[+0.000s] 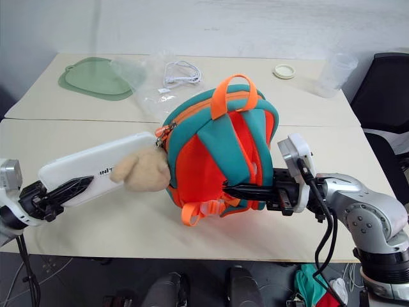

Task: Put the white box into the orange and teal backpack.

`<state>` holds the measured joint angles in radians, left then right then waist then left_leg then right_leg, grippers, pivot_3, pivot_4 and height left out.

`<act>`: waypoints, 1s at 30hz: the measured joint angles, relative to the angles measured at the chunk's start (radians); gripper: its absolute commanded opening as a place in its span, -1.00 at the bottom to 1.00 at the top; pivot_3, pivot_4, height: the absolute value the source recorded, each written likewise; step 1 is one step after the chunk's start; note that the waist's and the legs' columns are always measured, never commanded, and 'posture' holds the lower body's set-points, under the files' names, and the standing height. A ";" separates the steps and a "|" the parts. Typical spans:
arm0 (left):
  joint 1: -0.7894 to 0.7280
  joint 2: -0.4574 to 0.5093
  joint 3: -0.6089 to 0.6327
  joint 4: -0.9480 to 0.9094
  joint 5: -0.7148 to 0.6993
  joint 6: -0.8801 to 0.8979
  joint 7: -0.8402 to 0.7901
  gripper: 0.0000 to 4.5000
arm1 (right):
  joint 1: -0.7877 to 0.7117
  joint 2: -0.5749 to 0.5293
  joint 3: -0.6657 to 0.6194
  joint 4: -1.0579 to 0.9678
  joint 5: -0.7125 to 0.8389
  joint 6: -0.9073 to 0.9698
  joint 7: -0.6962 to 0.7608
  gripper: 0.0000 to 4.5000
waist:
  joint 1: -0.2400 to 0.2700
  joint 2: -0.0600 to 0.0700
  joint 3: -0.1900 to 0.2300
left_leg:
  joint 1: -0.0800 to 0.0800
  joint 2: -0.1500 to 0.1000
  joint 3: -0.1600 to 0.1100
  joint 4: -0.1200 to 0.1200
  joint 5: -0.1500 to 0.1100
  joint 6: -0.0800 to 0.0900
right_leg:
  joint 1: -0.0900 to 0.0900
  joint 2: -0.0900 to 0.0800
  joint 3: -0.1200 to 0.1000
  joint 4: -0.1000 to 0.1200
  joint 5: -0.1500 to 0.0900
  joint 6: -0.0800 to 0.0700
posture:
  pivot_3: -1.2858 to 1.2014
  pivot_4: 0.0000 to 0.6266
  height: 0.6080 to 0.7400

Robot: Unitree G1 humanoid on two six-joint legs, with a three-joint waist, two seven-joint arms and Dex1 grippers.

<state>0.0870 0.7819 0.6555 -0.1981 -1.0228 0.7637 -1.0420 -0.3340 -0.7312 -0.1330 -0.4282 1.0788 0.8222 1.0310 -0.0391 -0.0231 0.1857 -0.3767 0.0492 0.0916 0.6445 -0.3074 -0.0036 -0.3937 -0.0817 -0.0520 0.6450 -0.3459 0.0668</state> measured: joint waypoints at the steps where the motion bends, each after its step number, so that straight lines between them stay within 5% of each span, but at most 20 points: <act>1: 0.038 0.020 0.029 -0.034 -0.028 0.032 0.003 -0.46 | 0.004 0.013 0.004 -0.001 -0.008 -0.009 -0.009 -0.98 | -0.001 0.000 0.000 | 0.000 0.000 0.000 0.000 0.000 0.000 | 0.000 0.000 0.000 0.000 0.000 0.000 | 0.03 -0.52 1.00; 15: 0.131 0.117 0.196 -0.189 -0.272 0.191 0.047 -0.46 | 0.062 0.080 0.053 0.010 -0.112 -0.080 -0.025 -0.98 | 0.009 0.002 0.001 | 0.001 -0.001 0.000 0.001 0.001 0.001 | 0.001 0.000 0.001 0.001 0.000 -0.001 | 0.03 -0.52 1.00; 30: 0.003 0.123 0.071 -0.222 -0.274 0.154 0.091 -0.46 | 0.047 0.105 0.089 0.040 -0.169 -0.105 -0.013 -0.98 | 0.010 0.002 0.001 | 0.000 -0.001 0.000 0.001 0.001 0.000 | 0.001 0.000 0.000 0.000 0.000 0.000 | 0.03 -0.52 1.00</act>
<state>0.0897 0.9048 0.7268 -0.4199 -1.2968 0.9173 -0.9514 -0.2873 -0.6259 -0.0444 -0.3878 0.9095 0.7175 1.0179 -0.0288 -0.0211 0.1869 -0.3763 0.0484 0.0919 0.6460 -0.3066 -0.0033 -0.3925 -0.0814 -0.0515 0.6450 -0.3455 0.0664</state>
